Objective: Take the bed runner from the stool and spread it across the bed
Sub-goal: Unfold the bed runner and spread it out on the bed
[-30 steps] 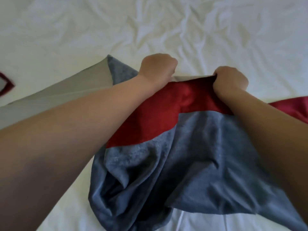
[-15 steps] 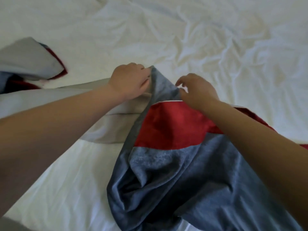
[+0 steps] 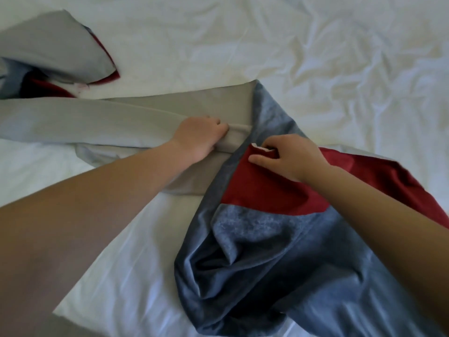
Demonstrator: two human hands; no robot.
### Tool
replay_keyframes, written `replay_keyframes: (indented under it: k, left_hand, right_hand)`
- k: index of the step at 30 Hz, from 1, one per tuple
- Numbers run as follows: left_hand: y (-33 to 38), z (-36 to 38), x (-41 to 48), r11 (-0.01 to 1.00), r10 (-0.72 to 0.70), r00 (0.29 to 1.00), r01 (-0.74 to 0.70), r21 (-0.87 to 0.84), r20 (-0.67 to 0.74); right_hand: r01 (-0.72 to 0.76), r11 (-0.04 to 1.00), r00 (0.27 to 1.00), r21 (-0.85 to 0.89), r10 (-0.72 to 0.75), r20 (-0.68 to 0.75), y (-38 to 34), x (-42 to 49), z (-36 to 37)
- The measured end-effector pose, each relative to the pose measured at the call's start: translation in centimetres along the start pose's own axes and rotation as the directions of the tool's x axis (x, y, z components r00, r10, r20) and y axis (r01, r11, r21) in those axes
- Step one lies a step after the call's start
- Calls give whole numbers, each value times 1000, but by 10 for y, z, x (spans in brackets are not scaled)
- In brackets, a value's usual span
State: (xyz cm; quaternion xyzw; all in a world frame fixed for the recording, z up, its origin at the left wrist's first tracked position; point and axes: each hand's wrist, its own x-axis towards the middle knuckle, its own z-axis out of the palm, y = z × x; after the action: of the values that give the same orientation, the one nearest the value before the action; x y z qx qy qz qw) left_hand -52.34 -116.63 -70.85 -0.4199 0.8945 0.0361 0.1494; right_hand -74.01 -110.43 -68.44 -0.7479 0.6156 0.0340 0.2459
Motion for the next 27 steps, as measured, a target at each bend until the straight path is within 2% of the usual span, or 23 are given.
replay_keyframes:
  k: [3,6,9,12,15,16,18,19,21,22,24,26,27]
  left_hand:
    - [-10,2,1,998,15,1000,-15,65,-1]
    - [-20,-2,-3,991,74,997,-78,106,36]
    - [-27,-1,-14,988,154,988,-153,35,-11]
    - [-42,9,-33,971,238,968,-238,8,-76]
    - [-54,21,-41,967,204,978,-196,-166,32]
    - [-58,23,-41,958,204,979,-194,-211,23]
    - [-68,18,-39,928,218,974,-227,-295,-64]
    - [-75,14,-36,915,189,968,-235,-328,-166]
    - [-93,10,-25,909,59,957,-170,-381,-285]
    - [-104,9,-18,915,-9,964,-99,-392,-265]
    - [-127,11,-5,940,-91,991,54,-338,-95]
    - [-145,19,-5,954,-120,991,132,-270,62]
    - [-150,24,-10,957,-112,990,130,-257,85]
  right_hand:
    - [8,997,999,-78,-12,-50,-12,7,8]
    - [-108,993,981,-51,98,-167,-36,17,13]
    - [-323,946,916,21,318,-243,-60,33,17]
    - [-469,877,843,102,479,-245,-74,50,18]
    - [-568,819,790,85,571,-222,-79,60,15]
    - [-599,797,773,78,601,-204,-80,63,13]
    - [-664,743,727,81,667,-160,-82,70,9]
    - [-686,722,709,87,691,-143,-83,72,9]
    - [-697,709,697,103,704,-132,-84,75,11]
    - [-691,715,704,101,698,-131,-84,74,12]
    - [-678,732,723,71,681,-116,-88,71,15]
    - [-666,745,740,34,666,-98,-94,67,19]
    - [-659,752,747,21,658,-99,-98,64,21]
